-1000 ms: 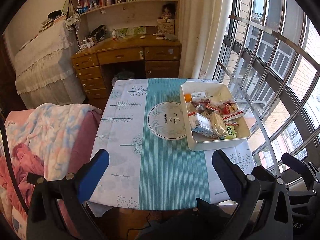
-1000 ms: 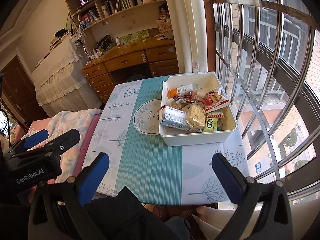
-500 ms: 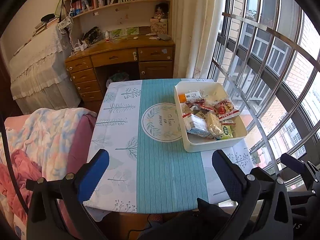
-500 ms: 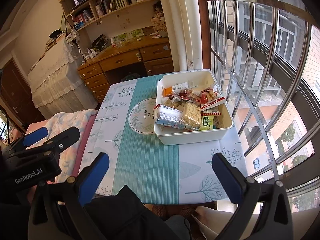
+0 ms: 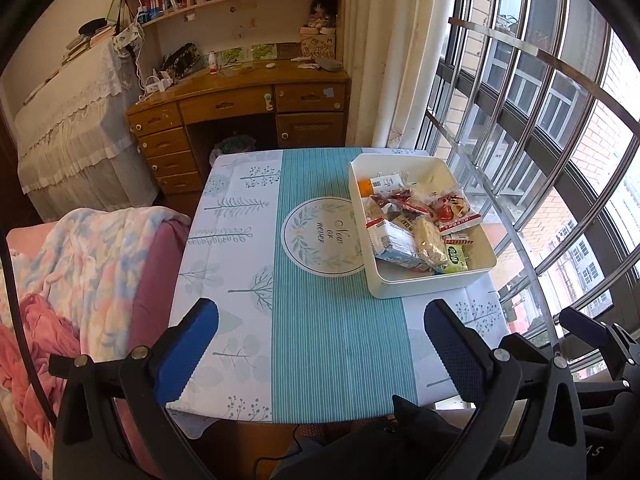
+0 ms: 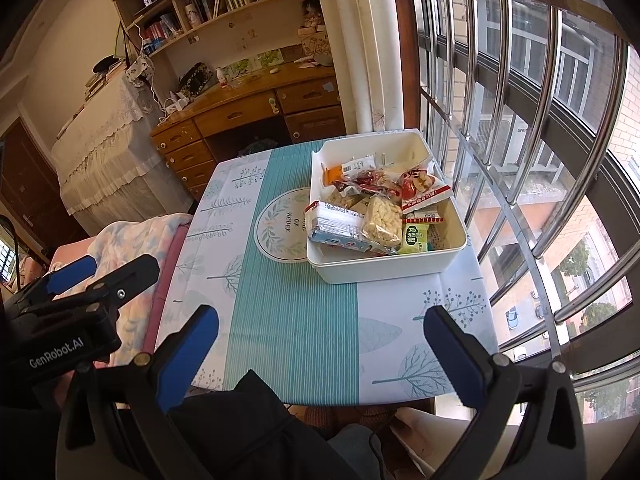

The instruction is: Organize snacks

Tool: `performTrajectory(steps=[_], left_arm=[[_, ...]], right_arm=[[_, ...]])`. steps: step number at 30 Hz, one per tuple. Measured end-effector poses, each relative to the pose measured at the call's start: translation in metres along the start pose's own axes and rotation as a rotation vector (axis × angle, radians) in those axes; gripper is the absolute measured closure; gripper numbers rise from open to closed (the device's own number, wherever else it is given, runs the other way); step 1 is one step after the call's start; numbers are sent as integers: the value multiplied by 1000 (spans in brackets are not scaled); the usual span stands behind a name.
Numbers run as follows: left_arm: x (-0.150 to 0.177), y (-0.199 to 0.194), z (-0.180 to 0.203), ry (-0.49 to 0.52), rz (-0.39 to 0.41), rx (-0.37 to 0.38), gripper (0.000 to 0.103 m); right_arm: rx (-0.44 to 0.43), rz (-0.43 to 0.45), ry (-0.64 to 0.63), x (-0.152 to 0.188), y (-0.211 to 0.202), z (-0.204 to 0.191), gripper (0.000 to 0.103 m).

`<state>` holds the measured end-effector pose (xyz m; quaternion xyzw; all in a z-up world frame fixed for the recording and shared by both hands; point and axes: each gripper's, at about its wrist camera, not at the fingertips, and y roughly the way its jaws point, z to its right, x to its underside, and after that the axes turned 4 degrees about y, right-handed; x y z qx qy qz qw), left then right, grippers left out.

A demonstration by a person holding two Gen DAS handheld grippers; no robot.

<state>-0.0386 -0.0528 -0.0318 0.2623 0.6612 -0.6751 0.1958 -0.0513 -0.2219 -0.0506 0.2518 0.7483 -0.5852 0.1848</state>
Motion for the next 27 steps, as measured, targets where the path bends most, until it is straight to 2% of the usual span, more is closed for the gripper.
performTrajectory(steps=[27], left_arm=[[-2, 3, -3, -5, -5, 10, 1]], right_arm=[[2, -6, -1, -1, 2, -2, 0]])
